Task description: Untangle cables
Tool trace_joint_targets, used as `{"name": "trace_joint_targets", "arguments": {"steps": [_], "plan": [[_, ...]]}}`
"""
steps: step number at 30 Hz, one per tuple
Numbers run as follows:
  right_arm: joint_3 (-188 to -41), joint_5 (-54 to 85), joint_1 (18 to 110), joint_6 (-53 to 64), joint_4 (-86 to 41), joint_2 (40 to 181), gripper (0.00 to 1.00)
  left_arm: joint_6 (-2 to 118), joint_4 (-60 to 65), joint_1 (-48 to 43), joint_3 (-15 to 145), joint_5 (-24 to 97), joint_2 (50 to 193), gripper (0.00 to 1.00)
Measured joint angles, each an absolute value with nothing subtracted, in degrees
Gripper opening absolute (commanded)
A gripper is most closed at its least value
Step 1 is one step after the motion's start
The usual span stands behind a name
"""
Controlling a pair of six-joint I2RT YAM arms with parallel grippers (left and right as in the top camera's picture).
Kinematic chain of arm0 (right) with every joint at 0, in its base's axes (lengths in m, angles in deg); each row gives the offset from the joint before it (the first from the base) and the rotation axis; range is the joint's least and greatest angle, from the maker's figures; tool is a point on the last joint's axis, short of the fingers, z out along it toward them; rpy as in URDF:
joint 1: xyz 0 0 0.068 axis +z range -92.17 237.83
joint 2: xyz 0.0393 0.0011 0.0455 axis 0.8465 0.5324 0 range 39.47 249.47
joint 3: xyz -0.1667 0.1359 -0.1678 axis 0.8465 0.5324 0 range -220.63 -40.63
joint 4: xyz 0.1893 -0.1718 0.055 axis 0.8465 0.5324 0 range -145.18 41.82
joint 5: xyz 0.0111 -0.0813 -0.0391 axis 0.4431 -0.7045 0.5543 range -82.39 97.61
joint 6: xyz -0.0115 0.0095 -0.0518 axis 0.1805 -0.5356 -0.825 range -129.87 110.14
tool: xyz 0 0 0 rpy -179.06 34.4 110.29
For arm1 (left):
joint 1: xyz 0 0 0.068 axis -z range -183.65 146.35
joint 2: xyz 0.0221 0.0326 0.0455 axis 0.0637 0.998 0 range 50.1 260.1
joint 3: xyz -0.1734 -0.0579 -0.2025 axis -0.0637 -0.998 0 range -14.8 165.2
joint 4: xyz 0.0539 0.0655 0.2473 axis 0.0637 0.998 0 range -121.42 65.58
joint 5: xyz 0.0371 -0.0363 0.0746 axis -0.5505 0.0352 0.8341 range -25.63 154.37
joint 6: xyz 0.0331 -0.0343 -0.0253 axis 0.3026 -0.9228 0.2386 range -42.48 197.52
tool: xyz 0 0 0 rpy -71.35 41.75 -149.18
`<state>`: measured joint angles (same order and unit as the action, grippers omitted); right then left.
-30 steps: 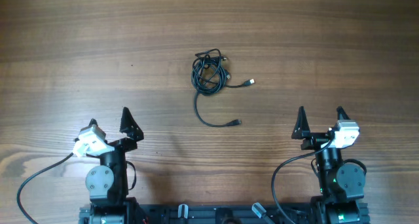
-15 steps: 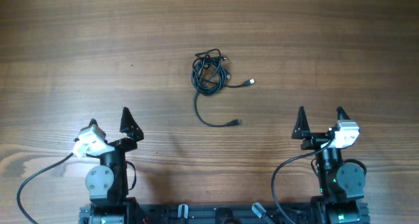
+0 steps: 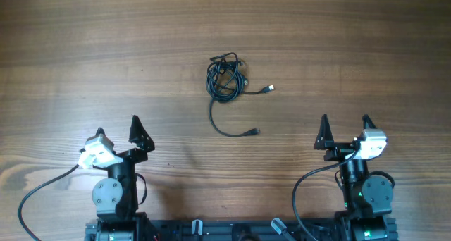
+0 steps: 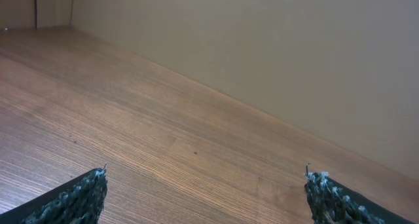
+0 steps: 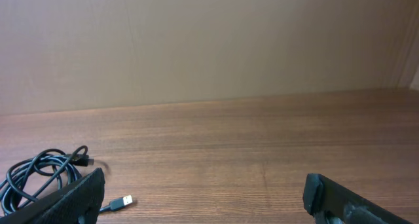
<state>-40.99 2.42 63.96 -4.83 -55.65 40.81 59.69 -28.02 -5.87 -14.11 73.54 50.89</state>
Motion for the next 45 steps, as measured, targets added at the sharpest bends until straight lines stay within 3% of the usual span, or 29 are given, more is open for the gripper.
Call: {"name": "trace_joint_targets", "arguments": {"steps": [12,19,28,35,39,45], "plan": [[-41.0,2.7,64.0,-4.8,-57.4,40.9,1.00,59.7,-28.0,-5.9,-14.1,73.6,50.9,1.00],[-41.0,9.9,64.0,-4.6,-57.5,40.9,1.00,59.7,-29.4,-5.9,-14.1,73.5,50.9,1.00],[-45.3,11.3,64.0,-6.5,-48.4,41.0,1.00,59.8,-24.7,-5.9,-11.8,71.0,52.5,1.00],[-53.6,14.3,64.0,-6.8,-44.4,47.2,1.00,59.9,-14.2,-5.9,11.3,63.9,69.6,1.00],[-67.1,15.7,64.0,-6.8,-40.1,61.4,1.00,61.3,2.7,-5.9,34.3,56.6,91.2,1.00],[-91.9,21.8,64.0,-6.8,-23.5,86.2,1.00,62.9,35.4,-5.9,71.9,51.8,120.6,1.00]]}}
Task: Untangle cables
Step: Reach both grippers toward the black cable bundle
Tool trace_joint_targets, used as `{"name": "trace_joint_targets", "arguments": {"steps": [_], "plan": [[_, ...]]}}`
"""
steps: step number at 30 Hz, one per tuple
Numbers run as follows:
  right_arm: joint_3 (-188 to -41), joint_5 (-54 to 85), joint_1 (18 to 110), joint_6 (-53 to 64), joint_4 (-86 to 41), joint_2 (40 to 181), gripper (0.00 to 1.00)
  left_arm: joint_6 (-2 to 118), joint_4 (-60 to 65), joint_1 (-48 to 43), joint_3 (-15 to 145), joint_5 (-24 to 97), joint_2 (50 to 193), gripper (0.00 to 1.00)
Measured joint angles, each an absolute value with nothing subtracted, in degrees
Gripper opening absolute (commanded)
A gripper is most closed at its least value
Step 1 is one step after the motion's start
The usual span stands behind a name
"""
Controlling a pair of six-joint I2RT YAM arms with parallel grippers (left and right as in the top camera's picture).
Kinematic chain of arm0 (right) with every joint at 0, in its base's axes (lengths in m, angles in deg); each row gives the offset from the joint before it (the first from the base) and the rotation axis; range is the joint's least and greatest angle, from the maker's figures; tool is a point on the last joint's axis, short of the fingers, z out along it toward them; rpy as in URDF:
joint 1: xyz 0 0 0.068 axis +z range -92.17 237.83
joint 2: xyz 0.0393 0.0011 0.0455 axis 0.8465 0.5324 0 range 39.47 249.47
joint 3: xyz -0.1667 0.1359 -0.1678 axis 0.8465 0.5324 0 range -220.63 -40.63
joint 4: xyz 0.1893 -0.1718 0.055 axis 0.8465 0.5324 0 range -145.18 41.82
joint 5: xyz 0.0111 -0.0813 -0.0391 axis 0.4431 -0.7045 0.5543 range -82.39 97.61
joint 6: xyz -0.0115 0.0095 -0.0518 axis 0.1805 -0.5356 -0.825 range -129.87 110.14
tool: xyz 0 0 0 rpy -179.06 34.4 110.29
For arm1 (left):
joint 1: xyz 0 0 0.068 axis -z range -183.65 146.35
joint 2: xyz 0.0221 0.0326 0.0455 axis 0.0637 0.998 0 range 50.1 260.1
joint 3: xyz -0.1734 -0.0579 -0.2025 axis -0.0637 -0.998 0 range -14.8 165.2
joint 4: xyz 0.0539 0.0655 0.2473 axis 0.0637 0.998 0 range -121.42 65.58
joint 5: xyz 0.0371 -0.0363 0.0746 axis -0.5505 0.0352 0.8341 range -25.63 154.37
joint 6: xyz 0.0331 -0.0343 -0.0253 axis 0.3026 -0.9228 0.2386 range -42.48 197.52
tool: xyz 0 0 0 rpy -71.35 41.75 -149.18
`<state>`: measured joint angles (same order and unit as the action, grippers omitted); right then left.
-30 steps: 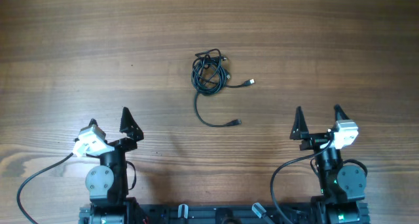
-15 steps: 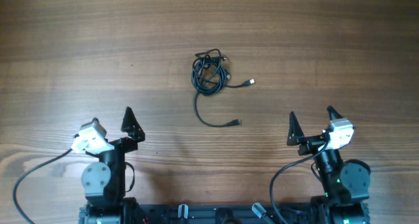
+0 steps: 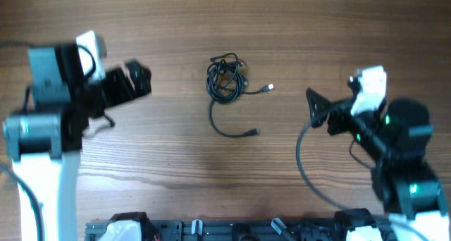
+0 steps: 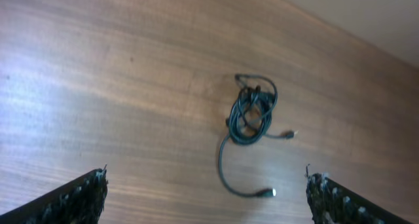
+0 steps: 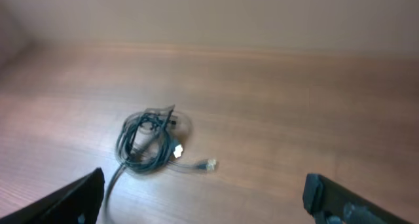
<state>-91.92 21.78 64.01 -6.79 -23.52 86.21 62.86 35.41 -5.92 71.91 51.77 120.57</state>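
Observation:
A black cable bundle (image 3: 225,77) lies knotted on the wooden table (image 3: 225,192) at centre back. One loose tail curves toward me and ends in a plug (image 3: 252,132); a shorter end with a plug (image 3: 269,89) sticks out to the right. My left gripper (image 3: 143,80) hovers left of the bundle, open and holding nothing. My right gripper (image 3: 311,108) hovers to its right, also open and holding nothing. In the left wrist view the bundle (image 4: 252,109) sits ahead between the fingers (image 4: 85,194). In the right wrist view the bundle (image 5: 147,142) lies ahead to the left.
A plain beige wall (image 5: 209,14) runs along the far edge of the table. The arm bases stand at the near edge (image 3: 232,230).
Both arms have left their rest pose at the near edge and now reach out over the table, one on each side of the bundle and tilted down at it. The cables have not moved.

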Motion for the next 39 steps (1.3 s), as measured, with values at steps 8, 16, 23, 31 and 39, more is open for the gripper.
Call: {"name": "trace_joint_targets", "arguments": {"steps": [8,16,23,31,39], "plan": [[-106.0,30.1,64.0,2.7,-16.9,104.2,0.92,59.7,35.0,-5.7,77.4,45.5,134.3,1.00],[-106.0,30.8,64.0,7.5,-16.6,109.1,0.89,58.6,25.7,8.5,77.4,44.9,156.2,0.80],[-106.1,31.0,64.0,7.7,-15.1,111.5,0.89,59.6,16.7,9.2,77.4,45.0,170.8,0.63],[-106.0,31.2,64.0,7.9,-14.9,113.9,0.89,60.3,10.9,10.7,77.4,44.7,174.7,0.57],[-106.1,31.2,64.0,7.9,-14.9,114.5,0.89,60.6,14.9,15.4,77.4,44.8,175.2,0.36]]}}
